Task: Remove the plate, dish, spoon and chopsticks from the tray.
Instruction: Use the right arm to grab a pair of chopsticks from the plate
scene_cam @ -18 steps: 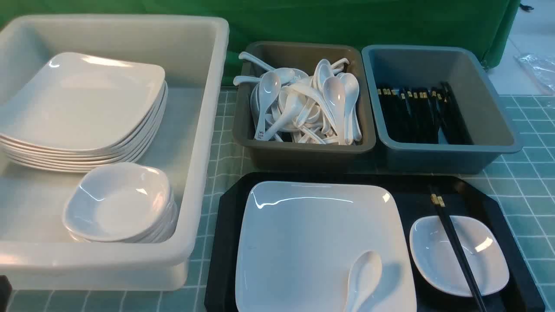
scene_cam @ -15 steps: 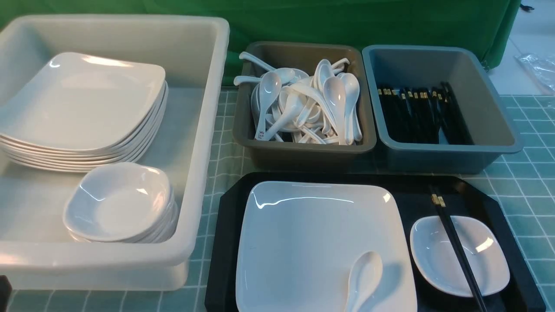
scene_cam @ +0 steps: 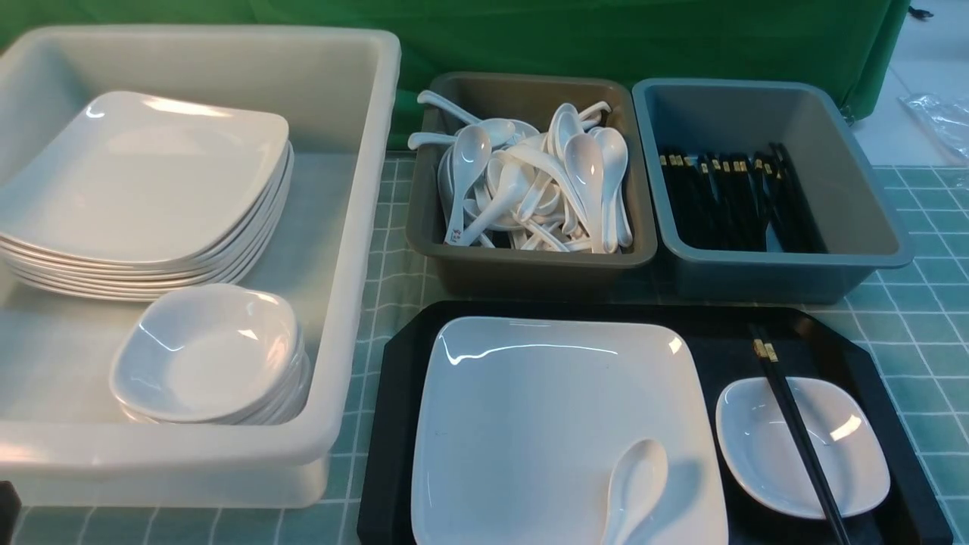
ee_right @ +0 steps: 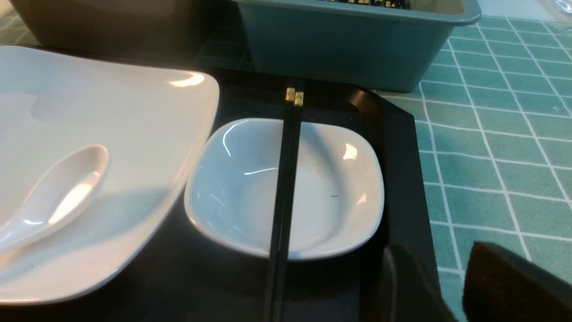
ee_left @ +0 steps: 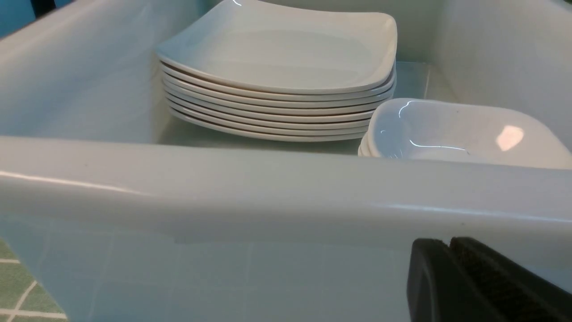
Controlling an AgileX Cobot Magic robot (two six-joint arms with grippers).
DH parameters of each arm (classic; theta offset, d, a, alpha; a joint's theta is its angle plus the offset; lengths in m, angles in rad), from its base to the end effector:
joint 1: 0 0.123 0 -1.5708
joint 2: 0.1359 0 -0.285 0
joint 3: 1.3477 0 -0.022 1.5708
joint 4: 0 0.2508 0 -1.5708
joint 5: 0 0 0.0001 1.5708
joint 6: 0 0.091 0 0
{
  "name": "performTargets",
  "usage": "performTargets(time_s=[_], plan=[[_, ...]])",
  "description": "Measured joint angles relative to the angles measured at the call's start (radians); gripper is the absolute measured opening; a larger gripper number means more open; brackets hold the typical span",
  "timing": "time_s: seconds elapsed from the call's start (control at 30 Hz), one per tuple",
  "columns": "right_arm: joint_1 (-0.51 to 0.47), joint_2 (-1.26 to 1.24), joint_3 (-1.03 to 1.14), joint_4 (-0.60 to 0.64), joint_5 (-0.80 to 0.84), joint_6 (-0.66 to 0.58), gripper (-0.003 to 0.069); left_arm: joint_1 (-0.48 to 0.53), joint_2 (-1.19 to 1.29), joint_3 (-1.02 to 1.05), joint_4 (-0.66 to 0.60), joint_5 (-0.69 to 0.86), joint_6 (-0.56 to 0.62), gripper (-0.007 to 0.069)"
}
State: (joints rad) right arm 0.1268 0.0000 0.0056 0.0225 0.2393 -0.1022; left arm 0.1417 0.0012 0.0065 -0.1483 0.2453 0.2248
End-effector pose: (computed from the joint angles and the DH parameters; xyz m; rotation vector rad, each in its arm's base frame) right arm 0.0551 0.0075 0.1896 -0.1826 1.7189 0.0389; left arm 0.0556 0.0046 0.1889 -0.0263 1.7355 0.1326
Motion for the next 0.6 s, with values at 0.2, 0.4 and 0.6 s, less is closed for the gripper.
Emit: performTargets(time_s=[0.2, 0.4, 0.6], plan=[[0.000, 0.000, 0.000, 0.000, 0.000, 0.000, 0.0241, 0.000, 0.000, 0.000, -0.164, -0.077, -0.071, 0.0017], [0.000, 0.000, 0.000, 0.000, 0.000, 0.000, 0.0241, 0.000, 0.000, 0.000, -0.584, -0.254, -0.151, 0.0017], [0.000, 0.000, 0.000, 0.000, 0.000, 0.000, 0.0241, -0.010, 0.000, -0.056, -0.646, -0.136, -0.151, 0.0017]])
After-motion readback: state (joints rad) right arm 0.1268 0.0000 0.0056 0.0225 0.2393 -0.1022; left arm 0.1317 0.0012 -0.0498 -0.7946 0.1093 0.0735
